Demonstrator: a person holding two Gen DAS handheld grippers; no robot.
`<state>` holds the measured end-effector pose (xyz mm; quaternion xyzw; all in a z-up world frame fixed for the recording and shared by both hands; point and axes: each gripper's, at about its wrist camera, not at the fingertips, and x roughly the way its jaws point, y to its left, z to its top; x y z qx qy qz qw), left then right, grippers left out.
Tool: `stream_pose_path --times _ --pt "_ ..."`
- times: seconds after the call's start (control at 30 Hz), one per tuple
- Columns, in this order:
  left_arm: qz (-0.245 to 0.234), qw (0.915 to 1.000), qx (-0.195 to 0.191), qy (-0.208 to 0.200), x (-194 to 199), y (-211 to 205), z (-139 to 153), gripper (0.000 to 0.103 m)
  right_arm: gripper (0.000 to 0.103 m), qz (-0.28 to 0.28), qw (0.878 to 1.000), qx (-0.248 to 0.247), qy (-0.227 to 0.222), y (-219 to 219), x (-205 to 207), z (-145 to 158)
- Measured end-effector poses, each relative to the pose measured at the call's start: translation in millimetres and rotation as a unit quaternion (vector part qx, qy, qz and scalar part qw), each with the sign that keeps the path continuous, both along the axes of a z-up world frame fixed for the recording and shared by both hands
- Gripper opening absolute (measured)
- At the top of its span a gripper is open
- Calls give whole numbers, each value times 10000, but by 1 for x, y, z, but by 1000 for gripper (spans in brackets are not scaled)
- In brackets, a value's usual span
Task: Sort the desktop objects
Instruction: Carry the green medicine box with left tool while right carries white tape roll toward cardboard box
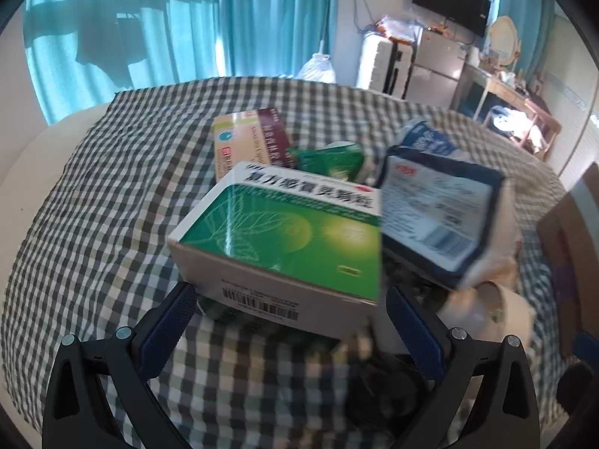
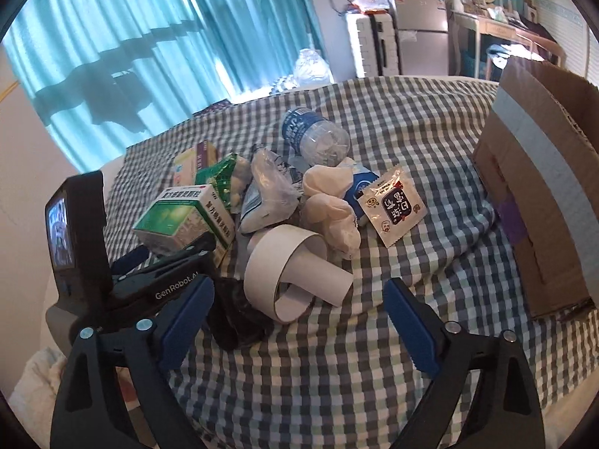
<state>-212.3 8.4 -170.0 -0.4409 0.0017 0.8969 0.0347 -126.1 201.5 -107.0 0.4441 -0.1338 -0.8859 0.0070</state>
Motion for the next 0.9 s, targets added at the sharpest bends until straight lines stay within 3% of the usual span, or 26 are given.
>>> stream_pose_path --times 0.2,0.37,0.57,0.7,0.9 --pt "112 9986 510 35 -14 -26 -7 103 78 -309 9988 -96 -376 -14 -28 -18" --pt "-101 9985 460 281 -16 -29 -6 103 65 -339 9975 94 -617 -27 -40 -36" --pt "-220 9969 736 -154 -28 -40 -19 103 38 -460 9955 78 -822 -6 -29 -47" --pt "-405 9969 676 0 -20 -44 -11 103 37 -407 9950 -66 -906 8 -20 -48" --pt "-1146 9928 328 92 -31 -50 -1 103 37 -344 9947 -260 -931 16 -13 -50"
